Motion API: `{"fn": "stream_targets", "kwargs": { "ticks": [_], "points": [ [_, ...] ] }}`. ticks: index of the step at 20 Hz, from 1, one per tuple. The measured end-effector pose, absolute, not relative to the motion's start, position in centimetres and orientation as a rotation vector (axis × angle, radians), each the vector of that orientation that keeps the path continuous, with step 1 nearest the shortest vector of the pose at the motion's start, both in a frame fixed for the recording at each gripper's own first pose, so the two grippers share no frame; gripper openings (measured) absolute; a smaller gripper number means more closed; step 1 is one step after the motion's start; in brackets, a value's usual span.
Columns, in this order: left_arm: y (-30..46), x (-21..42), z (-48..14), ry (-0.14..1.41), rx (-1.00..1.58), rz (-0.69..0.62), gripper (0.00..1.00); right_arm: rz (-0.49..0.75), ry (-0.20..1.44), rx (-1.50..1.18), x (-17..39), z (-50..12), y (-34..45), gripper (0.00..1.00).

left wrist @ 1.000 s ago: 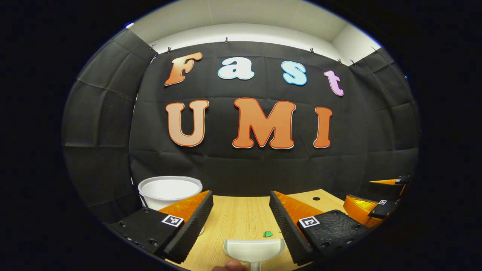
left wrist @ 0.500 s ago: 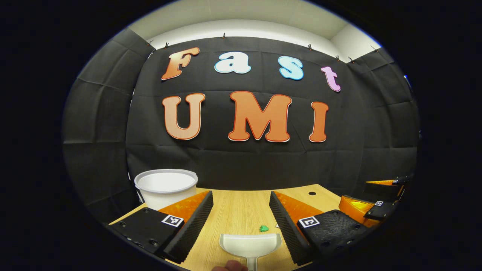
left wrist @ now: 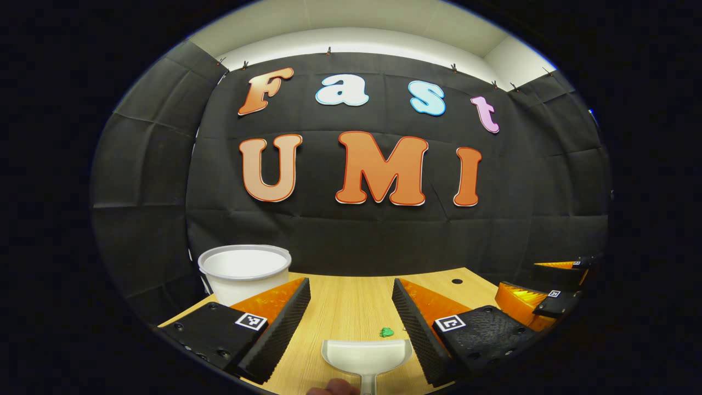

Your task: Pick up the small broom and dustpan from the desktop, sweep the trash into the dustpan with the broom, and then empty the trash into the garbage bin.

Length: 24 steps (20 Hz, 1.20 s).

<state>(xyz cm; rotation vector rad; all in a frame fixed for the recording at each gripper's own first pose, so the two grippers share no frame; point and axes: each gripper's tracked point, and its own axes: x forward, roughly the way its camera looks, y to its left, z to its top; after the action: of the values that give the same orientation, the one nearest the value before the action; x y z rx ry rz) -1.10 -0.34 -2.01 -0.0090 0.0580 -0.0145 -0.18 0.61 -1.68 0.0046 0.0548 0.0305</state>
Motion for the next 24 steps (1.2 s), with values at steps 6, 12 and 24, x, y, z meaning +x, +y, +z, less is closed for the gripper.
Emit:
{"fn": "stream_targets", "kwargs": {
  "ticks": [6,12,24],
  "points": [
    [-0.1,-1.0,-2.5,0.056,0.001,-0.016,0.95,-0.042,-0.002,0.016,0.2,-0.4,-0.8,0.95],
    [0.4,-1.0,-1.8,0.028,0.006,-0.028,0.95,-0.069,-0.012,0.050,0.5,-0.3,-0.3,0.95],
    [-2.3,-0.3,-8.9,0.270,-0.049,-0.150,0.95,-0.033,0.183,0.022,1.5,-6.9,1.6,0.95]
  ]
}}
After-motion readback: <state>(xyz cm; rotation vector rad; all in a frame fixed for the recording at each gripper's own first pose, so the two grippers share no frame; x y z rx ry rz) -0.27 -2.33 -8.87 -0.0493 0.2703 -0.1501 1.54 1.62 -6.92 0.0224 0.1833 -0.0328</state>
